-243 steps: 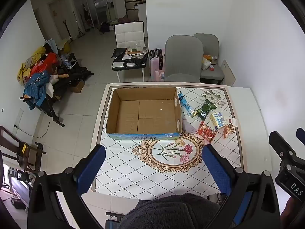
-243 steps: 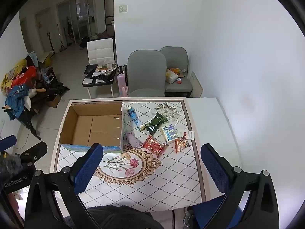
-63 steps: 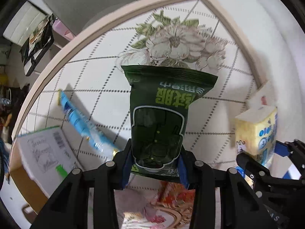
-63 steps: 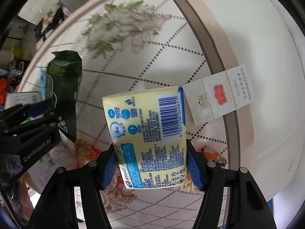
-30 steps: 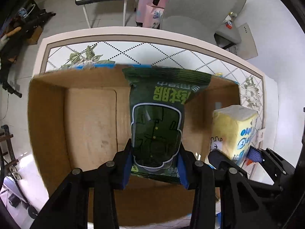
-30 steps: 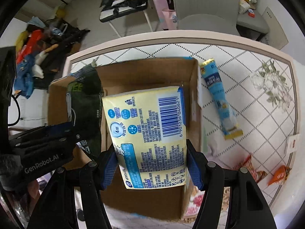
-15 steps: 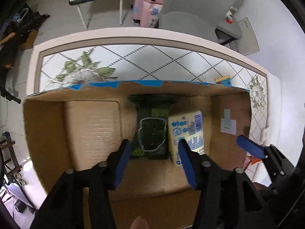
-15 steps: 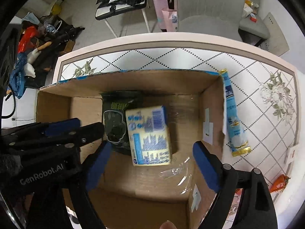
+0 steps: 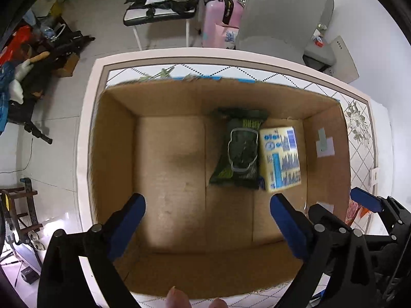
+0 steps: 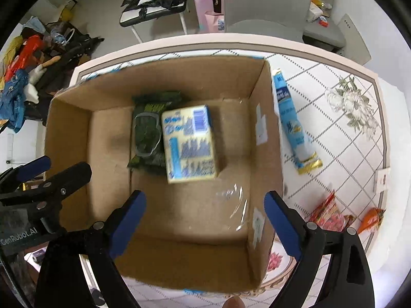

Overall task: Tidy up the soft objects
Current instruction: 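Carry both items into the cardboard box and open both tools, then move both tools back toward the remaining snacks on the table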

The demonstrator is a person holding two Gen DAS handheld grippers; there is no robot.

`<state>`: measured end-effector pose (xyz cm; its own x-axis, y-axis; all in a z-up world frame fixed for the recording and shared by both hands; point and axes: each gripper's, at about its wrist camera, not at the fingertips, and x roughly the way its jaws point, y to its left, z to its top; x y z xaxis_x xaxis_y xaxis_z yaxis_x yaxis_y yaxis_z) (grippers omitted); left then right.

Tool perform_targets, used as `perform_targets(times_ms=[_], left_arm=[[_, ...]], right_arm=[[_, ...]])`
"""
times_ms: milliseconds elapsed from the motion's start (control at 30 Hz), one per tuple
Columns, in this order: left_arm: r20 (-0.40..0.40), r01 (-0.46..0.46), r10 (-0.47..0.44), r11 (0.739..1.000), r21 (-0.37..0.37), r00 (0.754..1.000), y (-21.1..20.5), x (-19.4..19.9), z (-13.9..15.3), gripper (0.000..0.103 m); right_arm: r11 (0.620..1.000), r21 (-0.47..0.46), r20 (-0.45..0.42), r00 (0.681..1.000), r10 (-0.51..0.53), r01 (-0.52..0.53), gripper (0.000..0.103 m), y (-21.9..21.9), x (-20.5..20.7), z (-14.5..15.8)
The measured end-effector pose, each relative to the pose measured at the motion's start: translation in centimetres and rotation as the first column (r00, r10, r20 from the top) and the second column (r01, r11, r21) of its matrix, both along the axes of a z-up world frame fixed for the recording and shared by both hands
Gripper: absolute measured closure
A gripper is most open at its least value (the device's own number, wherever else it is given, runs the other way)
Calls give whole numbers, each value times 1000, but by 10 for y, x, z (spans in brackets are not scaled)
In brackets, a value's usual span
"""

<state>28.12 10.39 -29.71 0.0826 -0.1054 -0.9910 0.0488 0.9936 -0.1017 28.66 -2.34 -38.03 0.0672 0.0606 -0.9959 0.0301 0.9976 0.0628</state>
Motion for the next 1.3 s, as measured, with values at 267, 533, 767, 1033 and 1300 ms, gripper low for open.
perform_targets(times_ms=[267,533,767,1033,1300], left_arm=[[84,-24,20,999,45,996,5,-51,29,3],[164,-60,48,996,68,985,-14,-80,68,3],[201,-10,7,1000,14,980,-77,-80,95,3],[59,142,-134,977,-161,989,-209,-78,83,3],[-280,14,-95,961,-277,955,-315,-63,-28,3]], right_arm=[[998,14,49,997,62,-63,8,8,-43,23],[989,139,112,993,31,-47,8,-23,-73,47],[972,230,212,972,-101,51,8,-106,-92,76],[929,186,148,926,-347,319,8,-263,-125,77],[760,153,-20,770,-637,632,8,-430,-165,5]])
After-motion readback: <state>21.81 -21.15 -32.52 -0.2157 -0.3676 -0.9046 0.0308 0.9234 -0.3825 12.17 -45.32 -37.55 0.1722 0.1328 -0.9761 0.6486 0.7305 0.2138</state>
